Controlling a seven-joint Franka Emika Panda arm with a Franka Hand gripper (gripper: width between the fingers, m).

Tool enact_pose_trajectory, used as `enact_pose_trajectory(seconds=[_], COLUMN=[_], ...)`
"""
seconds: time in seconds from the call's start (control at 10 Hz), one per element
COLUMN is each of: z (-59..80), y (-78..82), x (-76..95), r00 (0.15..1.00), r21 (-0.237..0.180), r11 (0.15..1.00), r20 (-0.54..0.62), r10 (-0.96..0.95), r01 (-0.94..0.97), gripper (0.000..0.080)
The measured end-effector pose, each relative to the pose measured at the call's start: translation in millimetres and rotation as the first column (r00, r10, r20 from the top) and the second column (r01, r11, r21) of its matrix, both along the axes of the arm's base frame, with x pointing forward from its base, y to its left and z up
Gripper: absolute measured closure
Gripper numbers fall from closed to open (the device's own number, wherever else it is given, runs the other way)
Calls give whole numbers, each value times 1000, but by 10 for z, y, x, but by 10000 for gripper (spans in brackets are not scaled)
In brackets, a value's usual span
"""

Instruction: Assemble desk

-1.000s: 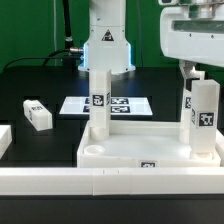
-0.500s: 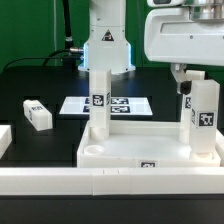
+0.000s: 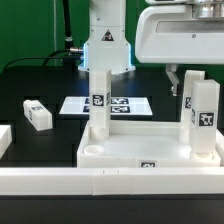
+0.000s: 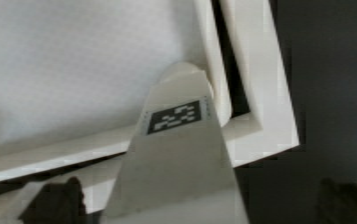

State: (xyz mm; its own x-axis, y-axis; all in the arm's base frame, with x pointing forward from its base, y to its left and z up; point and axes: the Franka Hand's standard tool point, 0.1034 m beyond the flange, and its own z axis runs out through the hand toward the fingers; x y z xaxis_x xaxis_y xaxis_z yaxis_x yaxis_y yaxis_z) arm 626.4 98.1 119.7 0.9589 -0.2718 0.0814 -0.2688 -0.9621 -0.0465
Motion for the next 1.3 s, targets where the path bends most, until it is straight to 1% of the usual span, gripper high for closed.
enact_pose_trajectory(seconds=[0.1,0.2,0.3,0.4,0.5,0.6,0.8,0.9,1.0,1.1,1.3], z=[0,1,1,0,0,0,0,-1,-7,-9,-17], y=[-8,-13,-17,-17,-17,-16,-16,-14,-4,5,25], x=[1,2,2,2,2,2,2,1,-6,-11,-24], r00=[999,999,999,999,999,999,1000,999,980,955,855], r21=[-8,-8,-8,-8,-8,-7,-6,1,21,29,46], r11=[999,999,999,999,999,999,1000,999,980,955,854], r20=[1,1,1,1,1,1,1,-1,-8,-15,-34], r10=[49,48,48,47,46,40,21,-37,-198,-295,-517], r01=[-49,-48,-48,-47,-46,-40,-21,37,198,296,518], gripper=[151,151,283,283,422,513,513,513,513,513,513])
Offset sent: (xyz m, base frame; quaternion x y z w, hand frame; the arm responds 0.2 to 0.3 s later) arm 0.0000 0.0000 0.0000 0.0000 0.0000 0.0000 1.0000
